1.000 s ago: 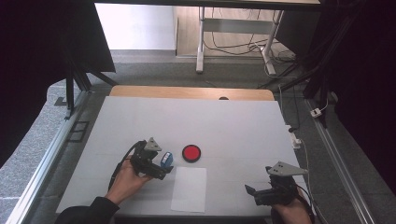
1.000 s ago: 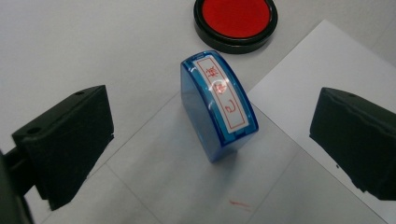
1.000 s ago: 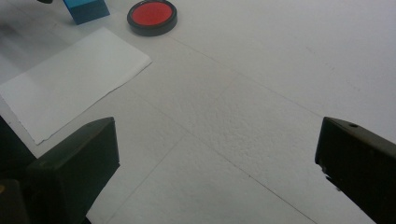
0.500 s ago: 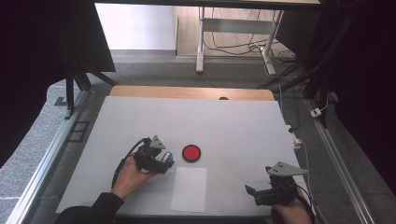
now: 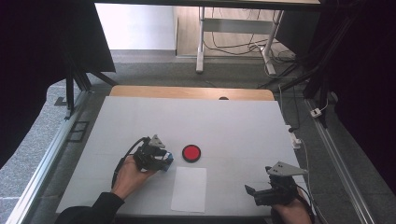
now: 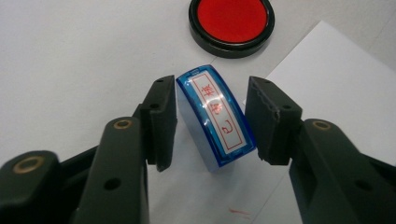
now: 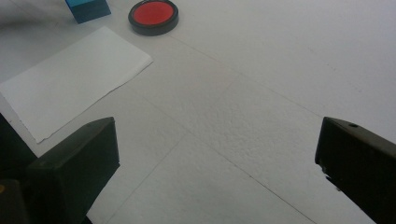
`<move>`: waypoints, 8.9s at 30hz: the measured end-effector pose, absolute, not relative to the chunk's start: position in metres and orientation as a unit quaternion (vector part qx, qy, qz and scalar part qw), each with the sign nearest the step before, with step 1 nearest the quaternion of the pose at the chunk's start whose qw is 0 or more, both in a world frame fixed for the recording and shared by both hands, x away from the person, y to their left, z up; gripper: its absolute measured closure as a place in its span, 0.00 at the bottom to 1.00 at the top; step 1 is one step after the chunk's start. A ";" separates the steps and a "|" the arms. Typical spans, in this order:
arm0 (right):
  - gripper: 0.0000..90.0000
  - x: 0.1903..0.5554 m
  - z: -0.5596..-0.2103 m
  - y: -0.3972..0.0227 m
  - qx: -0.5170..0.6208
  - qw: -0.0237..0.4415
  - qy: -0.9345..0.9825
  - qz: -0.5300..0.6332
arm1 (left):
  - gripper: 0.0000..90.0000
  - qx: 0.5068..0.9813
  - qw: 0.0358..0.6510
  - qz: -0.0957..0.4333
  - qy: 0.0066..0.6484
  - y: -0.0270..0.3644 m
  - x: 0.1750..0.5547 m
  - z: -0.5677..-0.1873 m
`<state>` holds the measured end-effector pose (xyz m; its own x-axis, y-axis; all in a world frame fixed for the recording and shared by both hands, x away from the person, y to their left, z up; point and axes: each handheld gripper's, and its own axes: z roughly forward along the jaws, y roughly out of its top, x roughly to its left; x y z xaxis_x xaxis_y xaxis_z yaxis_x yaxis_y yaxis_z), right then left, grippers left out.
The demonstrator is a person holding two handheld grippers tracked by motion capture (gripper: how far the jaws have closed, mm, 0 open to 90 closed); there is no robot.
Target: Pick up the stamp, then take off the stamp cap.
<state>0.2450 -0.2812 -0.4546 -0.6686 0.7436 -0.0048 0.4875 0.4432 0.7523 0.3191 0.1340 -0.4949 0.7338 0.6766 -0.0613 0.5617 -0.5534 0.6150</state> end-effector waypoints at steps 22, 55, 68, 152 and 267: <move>0.00 0.245 -0.455 -0.281 0.368 0.171 0.833 0.375 | 0.78 0.874 0.306 0.089 0.367 0.135 0.319 -0.491; 0.00 0.245 -0.454 -0.280 0.363 0.172 0.834 0.378 | 0.78 0.849 0.409 0.079 0.325 0.158 0.308 -0.445; 0.00 0.246 -0.454 -0.281 0.363 0.166 0.833 0.383 | 0.78 0.852 0.436 0.077 0.281 0.161 0.304 -0.427; 0.00 0.286 -0.462 -0.165 0.193 0.054 0.883 0.426 | 0.78 0.859 0.490 0.008 0.144 0.135 0.302 -0.420; 0.77 0.308 -0.460 -0.125 0.080 -0.091 0.860 0.496 | 0.79 0.840 0.540 -0.037 0.032 0.136 0.304 -0.427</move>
